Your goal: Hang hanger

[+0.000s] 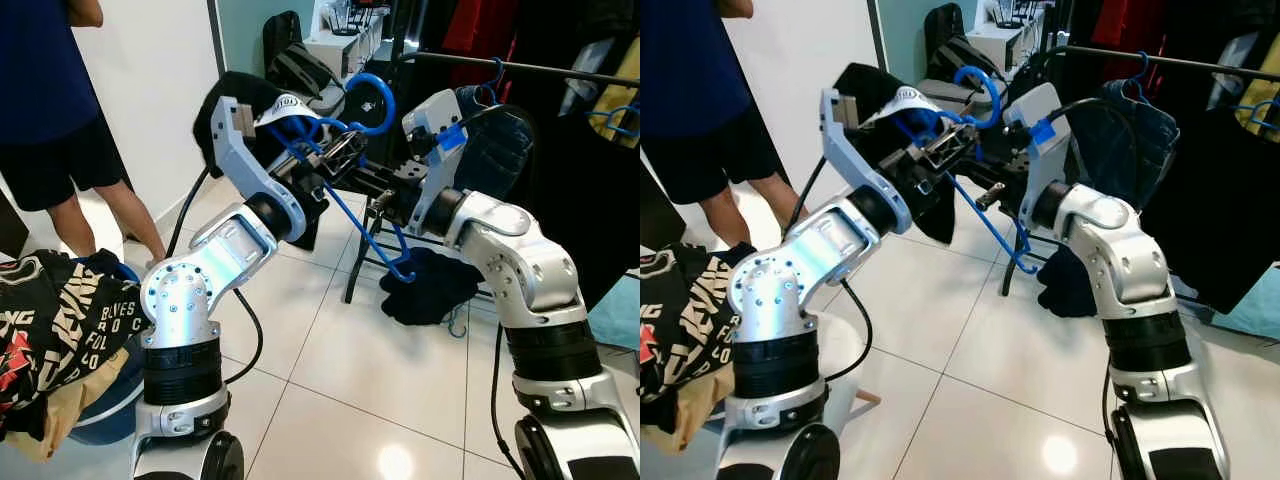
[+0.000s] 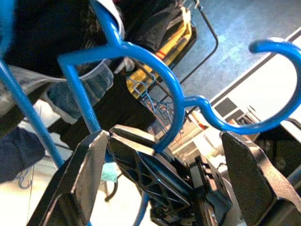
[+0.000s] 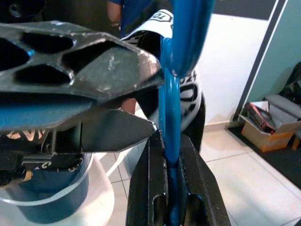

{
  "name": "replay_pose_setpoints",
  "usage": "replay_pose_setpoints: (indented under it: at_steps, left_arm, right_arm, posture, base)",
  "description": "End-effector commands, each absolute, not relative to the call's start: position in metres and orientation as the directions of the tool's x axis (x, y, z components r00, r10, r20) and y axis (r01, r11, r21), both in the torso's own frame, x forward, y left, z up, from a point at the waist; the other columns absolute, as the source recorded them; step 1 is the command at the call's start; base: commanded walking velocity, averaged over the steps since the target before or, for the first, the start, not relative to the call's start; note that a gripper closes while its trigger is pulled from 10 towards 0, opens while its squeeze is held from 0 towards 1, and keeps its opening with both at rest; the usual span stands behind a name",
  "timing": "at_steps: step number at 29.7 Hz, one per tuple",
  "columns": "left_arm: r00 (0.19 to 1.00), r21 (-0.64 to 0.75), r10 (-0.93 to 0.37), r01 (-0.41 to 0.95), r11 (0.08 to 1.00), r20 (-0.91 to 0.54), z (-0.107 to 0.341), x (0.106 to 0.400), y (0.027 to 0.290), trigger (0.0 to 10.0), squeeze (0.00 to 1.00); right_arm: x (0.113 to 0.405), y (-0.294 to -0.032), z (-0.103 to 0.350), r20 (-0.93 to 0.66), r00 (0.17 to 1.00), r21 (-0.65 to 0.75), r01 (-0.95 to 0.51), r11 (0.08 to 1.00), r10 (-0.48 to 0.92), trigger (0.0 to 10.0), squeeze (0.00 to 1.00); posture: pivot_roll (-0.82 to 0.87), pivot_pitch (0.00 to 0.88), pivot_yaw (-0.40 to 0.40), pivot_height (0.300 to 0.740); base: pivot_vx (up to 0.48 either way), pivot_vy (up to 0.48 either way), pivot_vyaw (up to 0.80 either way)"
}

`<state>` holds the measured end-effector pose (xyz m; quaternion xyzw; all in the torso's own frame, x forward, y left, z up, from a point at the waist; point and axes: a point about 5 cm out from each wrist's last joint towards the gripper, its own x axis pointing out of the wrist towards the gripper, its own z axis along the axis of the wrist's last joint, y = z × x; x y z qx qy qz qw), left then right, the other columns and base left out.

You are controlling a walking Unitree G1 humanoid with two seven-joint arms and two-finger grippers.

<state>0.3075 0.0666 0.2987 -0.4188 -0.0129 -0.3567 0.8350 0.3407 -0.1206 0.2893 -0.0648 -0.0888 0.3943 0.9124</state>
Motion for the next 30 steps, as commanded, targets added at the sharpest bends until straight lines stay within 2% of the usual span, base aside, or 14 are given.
replay_pose_setpoints:
  at_steps: [1, 8, 13, 14, 15, 16, 17, 20, 22, 23, 24, 25, 28, 30]
  left_arm:
    - [0.664, -0.666, -0.644, 0.68, 0.307, 0.381, 0.304, 0.296, 0.054, 10.0, 1.0]
    - [0.628, -0.601, -0.664, 0.731, 0.322, 0.407, 0.309, 0.291, 0.061, 10.0, 1.0]
    - [0.65, -0.556, -0.616, 0.74, 0.379, 0.446, 0.317, 0.294, 0.084, 10.0, 1.0]
    - [0.668, -0.527, -0.575, 0.737, 0.423, 0.473, 0.324, 0.297, 0.1, 10.0, 0.58]
    - [0.678, -0.487, -0.543, 0.735, 0.473, 0.496, 0.329, 0.298, 0.116, 10.0, 0.0]
    - [0.678, -0.487, -0.543, 0.735, 0.473, 0.496, 0.329, 0.298, 0.116, 10.0, 0.0]
    - [0.683, -0.439, -0.514, 0.728, 0.526, 0.518, 0.334, 0.297, 0.131, 10.0, 0.0]
    - [0.685, -0.406, -0.499, 0.723, 0.559, 0.531, 0.338, 0.297, 0.139, 10.0, 0.0]
    - [0.687, -0.28, -0.47, 0.685, 0.672, 0.553, 0.343, 0.294, 0.157, 10.0, 0.0]
    - [0.687, -0.28, -0.47, 0.685, 0.672, 0.553, 0.343, 0.294, 0.157, 10.0, 0.0]
    - [0.616, -0.239, -0.495, 0.742, 0.627, 0.613, 0.345, 0.29, 0.161, 10.0, 0.0]
    - [0.612, -0.181, -0.509, 0.729, 0.661, 0.606, 0.343, 0.288, 0.167, 10.0, 0.0]
    - [0.669, 0.028, -0.52, 0.6, 0.8, 0.531, 0.328, 0.292, 0.169, 10.0, 0.0]
    - [0.694, 0.154, -0.509, 0.508, 0.847, 0.509, 0.322, 0.294, 0.164, 10.0, 0.0]
  right_arm:
    - [0.34, -0.119, 0.298, 0.164, 0.648, -0.192, -0.719, 0.668, 0.744, 10.0, 0.0]
    - [0.338, -0.119, 0.301, 0.191, 0.634, -0.199, -0.722, 0.662, 0.749, 10.0, 0.0]
    - [0.336, -0.122, 0.304, 0.207, 0.615, -0.206, -0.733, 0.648, 0.761, 10.0, 0.0]
    - [0.334, -0.126, 0.304, 0.21, 0.603, -0.213, -0.74, 0.638, 0.769, 10.0, 0.0]
    - [0.332, -0.13, 0.305, 0.213, 0.593, -0.217, -0.746, 0.629, 0.776, 10.0, 0.0]
    - [0.332, -0.13, 0.305, 0.213, 0.593, -0.217, -0.746, 0.629, 0.776, 10.0, 0.0]
    - [0.331, -0.136, 0.306, 0.212, 0.584, -0.221, -0.752, 0.621, 0.783, 10.0, 0.0]
    - [0.33, -0.139, 0.306, 0.211, 0.579, -0.222, -0.756, 0.615, 0.788, 10.0, 0.0]
    - [0.329, -0.149, 0.306, 0.204, 0.583, -0.226, -0.753, 0.618, 0.786, 10.0, 0.0]
    - [0.329, -0.149, 0.306, 0.204, 0.583, -0.226, -0.753, 0.618, 0.786, 10.0, 0.0]
    - [0.33, -0.155, 0.305, 0.201, 0.595, -0.224, -0.745, 0.628, 0.778, 10.0, 0.0]
    - [0.331, -0.161, 0.305, 0.198, 0.606, -0.222, -0.738, 0.638, 0.77, 10.0, 0.0]
    - [0.33, -0.168, 0.306, 0.202, 0.609, -0.207, -0.739, 0.641, 0.767, 10.0, 0.0]
    - [0.328, -0.168, 0.307, 0.207, 0.597, -0.197, -0.75, 0.631, 0.775, 10.0, 0.0]
  posture:
    - [-0.11, 0.0, 0.021, 0.74]
    - [-0.1, 0.0, 0.02, 0.74]
    - [-0.1, 0.0, 0.019, 0.74]
    - [-0.1, 0.0, 0.015, 0.74]
    - [-0.1, 0.0, 0.014, 0.74]
    - [-0.1, 0.0, 0.014, 0.74]
    - [-0.1, 0.0, 0.013, 0.74]
    - [-0.1, 0.0, 0.013, 0.74]
    - [-0.1, 0.0, 0.011, 0.74]
    - [-0.1, 0.0, 0.011, 0.74]
    - [-0.1, 0.0, 0.011, 0.74]
    - [-0.1, 0.0, 0.011, 0.74]
    - [-0.1, 0.0, 0.011, 0.74]
    - [-0.1, 0.0, 0.009, 0.74]
  base:
    - [0.0, 0.0, 0.0]
    - [0.0, 0.0, 0.0]
    - [0.0, 0.0, 0.0]
    - [0.0, 0.0, 0.0]
    - [0.0, 0.0, 0.0]
    - [0.0, 0.0, 0.0]
    - [0.0, 0.0, 0.0]
    - [0.0, 0.0, 0.0]
    - [0.0, 0.0, 0.0]
    - [0.0, 0.0, 0.0]
    - [0.0, 0.0, 0.0]
    - [0.0, 0.0, 0.0]
    - [0.0, 0.0, 0.0]
    - [0.0, 0.0, 0.0]
